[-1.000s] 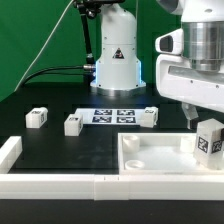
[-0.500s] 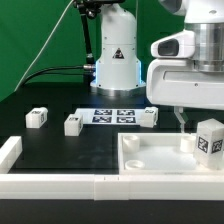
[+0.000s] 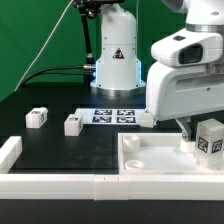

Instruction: Assemble one leg

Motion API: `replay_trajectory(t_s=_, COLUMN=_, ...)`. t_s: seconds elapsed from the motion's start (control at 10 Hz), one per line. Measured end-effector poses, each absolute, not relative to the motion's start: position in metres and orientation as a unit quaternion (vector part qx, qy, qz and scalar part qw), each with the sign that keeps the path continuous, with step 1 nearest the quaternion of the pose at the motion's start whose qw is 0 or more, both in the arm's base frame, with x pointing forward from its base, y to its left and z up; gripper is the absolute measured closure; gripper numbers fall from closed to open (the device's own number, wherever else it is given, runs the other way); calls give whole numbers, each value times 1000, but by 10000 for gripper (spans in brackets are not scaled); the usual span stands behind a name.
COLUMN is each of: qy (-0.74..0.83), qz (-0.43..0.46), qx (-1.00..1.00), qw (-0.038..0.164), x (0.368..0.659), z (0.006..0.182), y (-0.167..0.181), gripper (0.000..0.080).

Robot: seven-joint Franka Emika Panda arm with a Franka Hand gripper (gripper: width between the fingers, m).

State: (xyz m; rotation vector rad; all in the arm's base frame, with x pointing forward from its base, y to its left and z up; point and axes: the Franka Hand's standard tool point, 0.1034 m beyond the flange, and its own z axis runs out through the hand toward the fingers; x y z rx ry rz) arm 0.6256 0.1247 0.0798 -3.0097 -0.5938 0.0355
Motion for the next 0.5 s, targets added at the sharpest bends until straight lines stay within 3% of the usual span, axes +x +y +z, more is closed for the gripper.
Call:
replay_trajectory(t_s=0.2, qy=-212, qz=11, qx=-977, qw=38, x=626, z=80, y=124, gripper=160)
replay_trajectory(t_s=0.3, qy=-212, qz=11, qx=-977, qw=38, x=626, z=80, y=124, gripper=351)
replay_trajectory(t_s=0.4, qy=-212, qz=11, qx=-977, qw=38, x=626, z=80, y=124, gripper=351)
replay_trajectory(t_s=0.5, qy=-205, qz=11, qx=-978, qw=37, x=626, z=80, y=123, gripper=488)
